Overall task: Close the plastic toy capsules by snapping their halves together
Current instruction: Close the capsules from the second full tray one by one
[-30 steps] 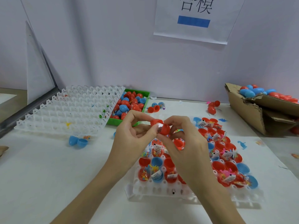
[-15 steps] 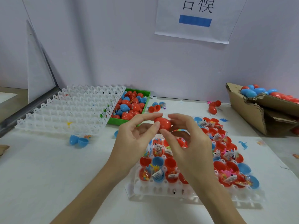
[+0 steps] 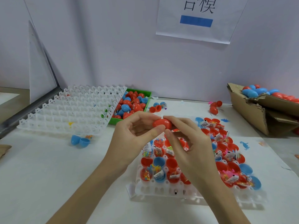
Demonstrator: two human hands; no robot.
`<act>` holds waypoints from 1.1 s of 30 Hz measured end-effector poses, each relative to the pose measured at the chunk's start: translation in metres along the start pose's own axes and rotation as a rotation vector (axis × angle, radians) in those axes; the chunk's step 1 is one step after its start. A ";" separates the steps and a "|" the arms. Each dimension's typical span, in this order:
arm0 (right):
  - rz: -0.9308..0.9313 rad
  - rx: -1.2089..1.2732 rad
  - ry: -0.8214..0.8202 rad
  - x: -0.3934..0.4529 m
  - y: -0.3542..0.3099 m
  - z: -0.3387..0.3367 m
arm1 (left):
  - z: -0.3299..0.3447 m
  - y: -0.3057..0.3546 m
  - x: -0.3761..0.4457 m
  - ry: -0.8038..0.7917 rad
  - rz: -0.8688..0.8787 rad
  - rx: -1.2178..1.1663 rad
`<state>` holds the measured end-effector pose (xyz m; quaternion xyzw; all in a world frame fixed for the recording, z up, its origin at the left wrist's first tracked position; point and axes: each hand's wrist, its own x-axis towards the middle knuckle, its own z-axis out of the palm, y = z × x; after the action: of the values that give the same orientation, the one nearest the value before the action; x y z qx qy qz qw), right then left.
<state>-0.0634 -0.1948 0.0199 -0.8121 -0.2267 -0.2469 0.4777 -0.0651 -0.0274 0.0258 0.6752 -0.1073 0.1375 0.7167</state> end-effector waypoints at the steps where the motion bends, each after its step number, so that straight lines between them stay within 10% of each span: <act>1: -0.010 -0.020 -0.007 0.000 0.000 0.000 | 0.001 0.001 0.000 0.004 -0.002 0.000; 33: -0.046 -0.184 0.020 -0.007 -0.004 0.011 | 0.027 -0.004 -0.014 0.121 -0.256 -0.305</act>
<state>-0.0692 -0.1842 0.0132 -0.8446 -0.2171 -0.2856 0.3975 -0.0764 -0.0551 0.0193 0.5575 0.0030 0.0676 0.8274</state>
